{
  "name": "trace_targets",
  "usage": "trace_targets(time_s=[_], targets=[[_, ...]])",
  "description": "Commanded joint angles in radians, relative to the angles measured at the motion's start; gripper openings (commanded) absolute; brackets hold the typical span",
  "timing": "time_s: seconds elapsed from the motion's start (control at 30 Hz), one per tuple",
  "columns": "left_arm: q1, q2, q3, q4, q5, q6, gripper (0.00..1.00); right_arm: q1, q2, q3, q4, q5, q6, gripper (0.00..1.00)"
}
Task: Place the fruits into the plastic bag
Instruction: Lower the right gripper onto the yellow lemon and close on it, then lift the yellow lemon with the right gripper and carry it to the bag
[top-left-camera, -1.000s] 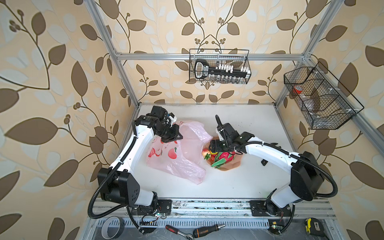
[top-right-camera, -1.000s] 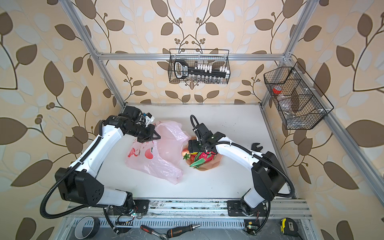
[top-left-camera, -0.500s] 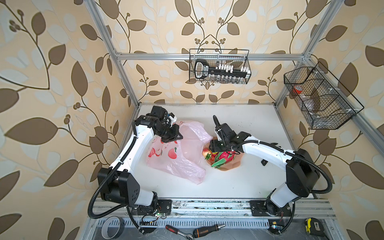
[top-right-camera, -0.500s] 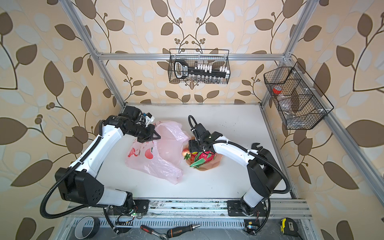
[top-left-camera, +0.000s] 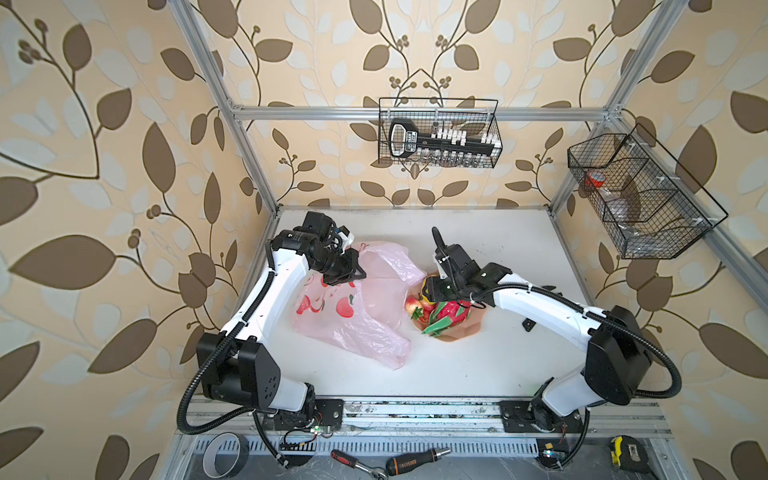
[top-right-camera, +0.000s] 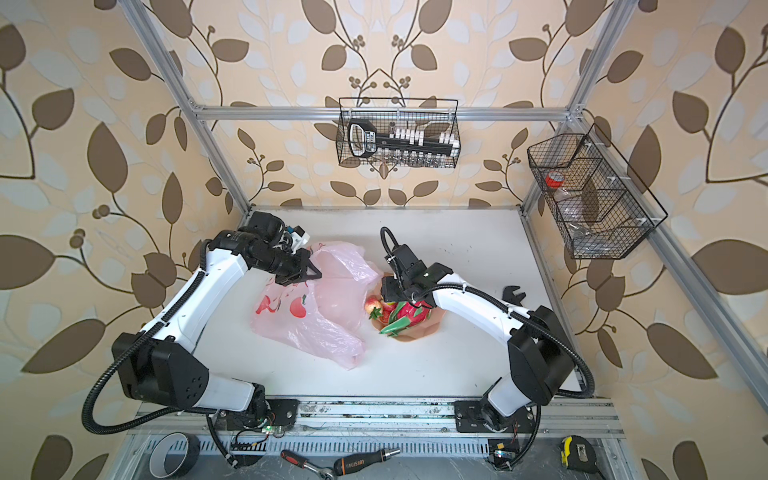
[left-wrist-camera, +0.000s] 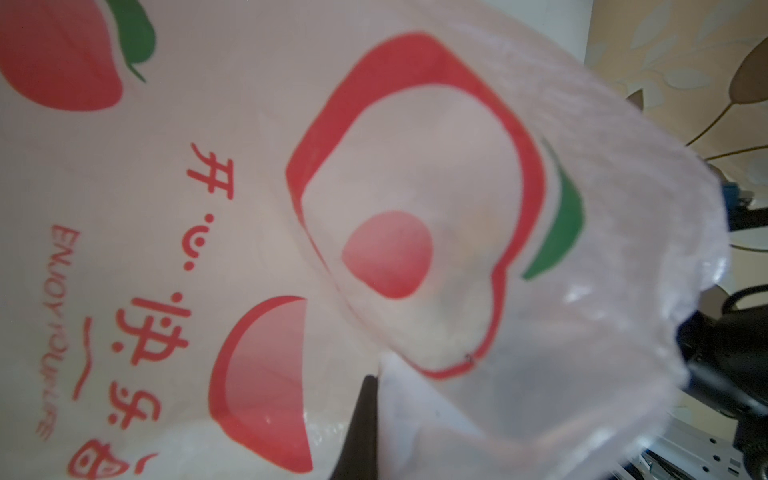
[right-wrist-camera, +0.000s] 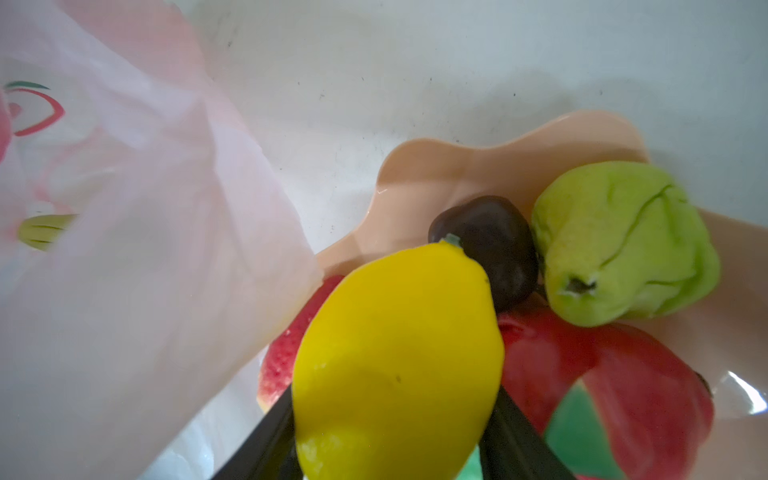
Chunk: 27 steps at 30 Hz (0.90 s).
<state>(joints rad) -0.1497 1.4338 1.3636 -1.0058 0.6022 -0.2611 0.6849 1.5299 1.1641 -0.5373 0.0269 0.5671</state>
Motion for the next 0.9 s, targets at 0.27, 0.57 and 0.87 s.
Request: trace_targets(time_s=[0.27,0.57,0.87], targets=[[0.001,0.034,0.038,-0.017,0.034,0.027,0.00,-0.062,-0.176,-0.064,-0.025,-0.030,0.049,0.50],[0.002,0.040,0.050,-0.032,0.044,0.033,0.00,-0.139,-0.295,-0.168,0.131,-0.285,0.226,0.45],[0.001,0.033,0.063,-0.059,0.053,0.041,0.00,-0.031,-0.469,-0.477,0.556,-0.412,0.705,0.39]])
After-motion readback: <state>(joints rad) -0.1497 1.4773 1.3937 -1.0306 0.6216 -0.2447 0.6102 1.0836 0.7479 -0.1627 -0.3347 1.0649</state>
